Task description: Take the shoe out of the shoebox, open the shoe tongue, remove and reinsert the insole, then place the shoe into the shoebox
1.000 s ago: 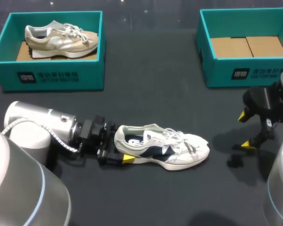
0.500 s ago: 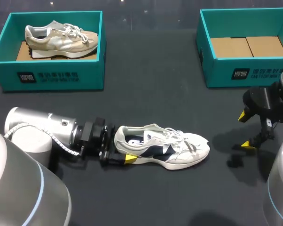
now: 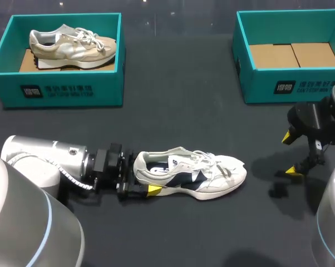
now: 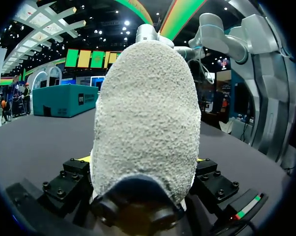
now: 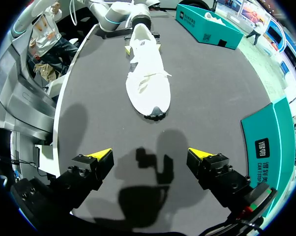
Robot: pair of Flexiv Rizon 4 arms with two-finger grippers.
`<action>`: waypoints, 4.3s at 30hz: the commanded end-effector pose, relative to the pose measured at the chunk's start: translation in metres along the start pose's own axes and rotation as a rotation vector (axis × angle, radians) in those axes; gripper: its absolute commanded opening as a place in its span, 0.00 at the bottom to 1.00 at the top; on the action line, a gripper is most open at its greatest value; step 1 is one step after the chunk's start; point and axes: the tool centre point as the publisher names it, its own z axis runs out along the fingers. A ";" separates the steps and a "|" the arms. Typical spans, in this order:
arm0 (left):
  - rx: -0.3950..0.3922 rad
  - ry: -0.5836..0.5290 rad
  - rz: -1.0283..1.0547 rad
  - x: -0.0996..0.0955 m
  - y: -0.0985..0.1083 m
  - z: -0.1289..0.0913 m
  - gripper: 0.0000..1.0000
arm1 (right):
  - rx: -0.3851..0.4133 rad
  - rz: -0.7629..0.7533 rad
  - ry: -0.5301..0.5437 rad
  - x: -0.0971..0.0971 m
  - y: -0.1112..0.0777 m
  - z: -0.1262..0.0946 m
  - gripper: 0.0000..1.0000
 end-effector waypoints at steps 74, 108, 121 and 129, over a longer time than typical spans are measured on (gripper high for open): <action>-0.005 0.062 0.066 0.005 -0.003 -0.005 0.00 | 0.222 0.674 -0.192 0.023 0.098 0.009 1.00; -0.005 0.062 0.066 0.005 -0.003 -0.005 0.00 | 0.406 0.862 -0.277 0.031 0.155 0.036 1.00; -0.005 0.062 0.066 0.005 -0.003 -0.005 0.00 | 0.386 0.886 -0.239 0.036 0.164 0.067 1.00; -0.005 0.062 0.066 0.005 -0.003 -0.005 0.00 | 0.372 0.887 -0.241 0.037 0.162 0.066 1.00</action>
